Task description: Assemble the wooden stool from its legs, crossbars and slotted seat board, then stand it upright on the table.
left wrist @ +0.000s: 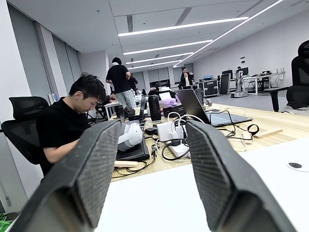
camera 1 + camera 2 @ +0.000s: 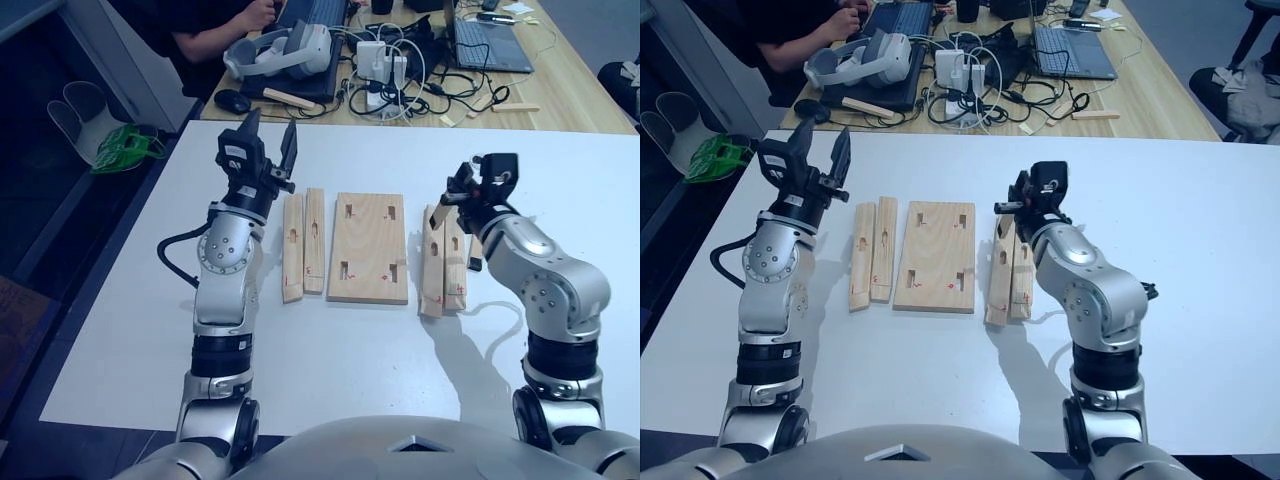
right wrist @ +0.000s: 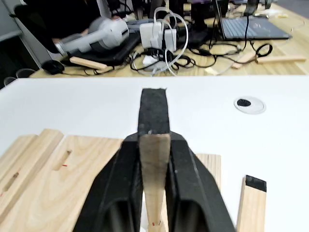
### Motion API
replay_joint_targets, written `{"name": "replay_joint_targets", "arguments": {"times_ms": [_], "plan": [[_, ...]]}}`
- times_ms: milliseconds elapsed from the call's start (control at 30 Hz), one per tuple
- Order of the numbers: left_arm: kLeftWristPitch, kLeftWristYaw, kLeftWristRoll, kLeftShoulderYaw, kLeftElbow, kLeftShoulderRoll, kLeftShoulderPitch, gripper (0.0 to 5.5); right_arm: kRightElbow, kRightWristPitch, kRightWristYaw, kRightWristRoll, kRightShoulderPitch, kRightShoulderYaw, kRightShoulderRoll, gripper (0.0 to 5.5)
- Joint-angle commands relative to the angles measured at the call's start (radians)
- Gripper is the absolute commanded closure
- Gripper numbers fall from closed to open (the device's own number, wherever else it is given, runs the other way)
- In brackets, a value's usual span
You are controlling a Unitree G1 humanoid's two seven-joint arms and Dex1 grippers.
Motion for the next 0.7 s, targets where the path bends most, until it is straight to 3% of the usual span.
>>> {"name": "replay_joint_targets", "arguments": {"times_ms": [33, 300, 700], "plan": [[0.015, -0.022, -0.003, -0.017, 0.018, 0.009, -0.012, 3.03, -0.011, 0.078, -0.032, -0.067, -0.006, 0.051, 0.045, 5.12], [-0.013, -0.032, 0.002, -0.029, 0.054, 0.008, 0.003, 3.03, -0.14, 0.152, -0.019, -0.192, -0.007, 0.137, 0.018, 5.12], [-0.013, -0.03, -0.013, -0.021, 0.058, 0.002, 0.013, 3.03, -0.179, 0.242, 0.026, -0.256, 0.057, 0.074, 0.09, 5.12]]}}
